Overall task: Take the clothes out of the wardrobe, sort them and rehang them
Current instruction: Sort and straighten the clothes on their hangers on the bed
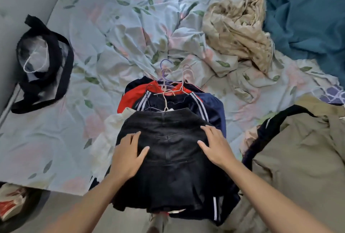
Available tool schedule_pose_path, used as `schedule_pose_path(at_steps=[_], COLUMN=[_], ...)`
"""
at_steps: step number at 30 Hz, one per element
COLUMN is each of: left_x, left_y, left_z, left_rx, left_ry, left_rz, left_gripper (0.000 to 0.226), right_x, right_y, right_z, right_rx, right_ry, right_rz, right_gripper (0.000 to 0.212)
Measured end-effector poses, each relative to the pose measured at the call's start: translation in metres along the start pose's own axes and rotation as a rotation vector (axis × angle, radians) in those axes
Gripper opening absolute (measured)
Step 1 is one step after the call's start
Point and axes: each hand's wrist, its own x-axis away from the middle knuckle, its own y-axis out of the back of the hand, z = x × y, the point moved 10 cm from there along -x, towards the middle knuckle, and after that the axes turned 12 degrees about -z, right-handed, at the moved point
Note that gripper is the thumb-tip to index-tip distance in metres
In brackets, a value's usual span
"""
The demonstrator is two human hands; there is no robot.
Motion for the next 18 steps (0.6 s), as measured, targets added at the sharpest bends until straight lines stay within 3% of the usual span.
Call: schedule_pose_path(at_steps=[7,12,18], left_x=[-0.083,-0.105,-0.113], left_y=[-0.032,-0.054,-0.059], left_z=[0.078,0.083,0.079], left_rx=[0.107,0.106,0.149], left_ry=[0.005,0.035,0.004], left_rz=[0.010,0.020,0.033], left_gripper=[0.061,0.050,0.045], right_x=[-0.082,-0.089,-0.068], right_y=[-0.046,-0.051,-0.036], right_z=[0.001,-0.012,-0.005], right_rx=[0.137,0.323,0.121], right_ry=[-0.129,-0.163,-0.201], right_rz=[-0.046,-0.058,-0.129], right_gripper=[0.077,0.055,0.049])
